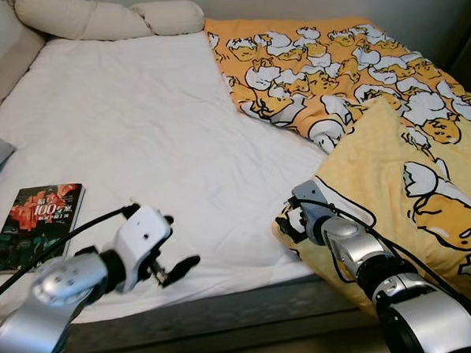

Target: Clean up the room

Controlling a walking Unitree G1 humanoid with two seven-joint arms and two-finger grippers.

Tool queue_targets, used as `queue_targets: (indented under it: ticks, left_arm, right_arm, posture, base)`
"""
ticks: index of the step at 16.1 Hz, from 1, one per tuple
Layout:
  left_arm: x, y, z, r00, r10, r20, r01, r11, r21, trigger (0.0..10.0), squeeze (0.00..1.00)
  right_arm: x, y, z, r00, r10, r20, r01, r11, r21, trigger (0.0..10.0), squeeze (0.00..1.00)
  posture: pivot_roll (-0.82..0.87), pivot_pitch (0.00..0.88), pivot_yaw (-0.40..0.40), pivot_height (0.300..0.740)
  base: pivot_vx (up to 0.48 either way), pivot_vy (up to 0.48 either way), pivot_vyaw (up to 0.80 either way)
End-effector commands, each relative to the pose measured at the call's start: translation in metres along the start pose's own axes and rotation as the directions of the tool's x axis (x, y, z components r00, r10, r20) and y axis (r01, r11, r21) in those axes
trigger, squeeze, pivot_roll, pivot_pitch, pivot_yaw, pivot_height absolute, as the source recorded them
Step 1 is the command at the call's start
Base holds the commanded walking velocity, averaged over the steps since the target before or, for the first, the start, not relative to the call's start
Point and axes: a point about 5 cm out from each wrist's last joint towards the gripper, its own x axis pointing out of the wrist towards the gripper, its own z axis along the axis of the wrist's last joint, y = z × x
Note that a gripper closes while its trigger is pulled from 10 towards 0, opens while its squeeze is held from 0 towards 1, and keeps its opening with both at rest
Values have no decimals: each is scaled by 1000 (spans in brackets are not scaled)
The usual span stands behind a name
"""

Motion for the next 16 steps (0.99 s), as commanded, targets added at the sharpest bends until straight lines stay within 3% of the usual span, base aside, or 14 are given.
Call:
queue_targets:
  ticks: [1,5,9,10,11,12,13,16]
  left_arm:
    - [-6,-2,5,1000,-14,4,14,1000,7,10000,0]
    - [-22,-11,10,999,-44,-23,45,999,11,10000,0]
    - [-29,-21,13,997,-71,-42,71,998,0,10000,0]
    - [-30,-23,13,997,-70,-43,70,998,-8,10000,0]
    - [-30,-23,13,997,-70,-43,70,998,-8,10000,0]
    - [-30,-24,13,997,-69,-45,68,998,-15,10000,0]
    - [-29,-25,14,997,-66,-45,65,998,-19,10000,0]
    - [-28,-26,16,997,-72,-38,71,997,-21,10000,0]
  right_arm:
    - [1,-1,4,1000,-11,11,11,1000,-1,10000,0]
    - [4,9,1,1000,10,4,-9,1000,-9,10000,0]
    - [5,15,-6,999,19,-33,-21,996,-87,10000,0]
    - [4,11,-8,999,-24,-47,18,992,-126,8863,0]
    - [4,11,-8,999,-24,-47,18,992,-126,8863,0]
    - [3,8,-9,998,-36,-49,30,992,-126,1765,0]
    - [3,8,-9,998,-31,-46,25,992,-124,0,0]
    - [3,7,-8,998,-32,-47,25,989,-143,0,0]
  posture:
    - [161,57,-20,740]
    - [190,129,-13,740]
    - [202,159,-18,740]
    - [202,164,-21,740]
    - [202,164,-21,740]
    - [196,158,-27,740]
    - [190,150,-30,740]
    - [188,139,-33,740]
  base:
    - [0,0,0]
    - [0,0,0]
    - [0,0,0]
    - [0,0,0]
    - [0,0,0]
    - [0,0,0]
    - [0,0,0]
    - [0,0,0]
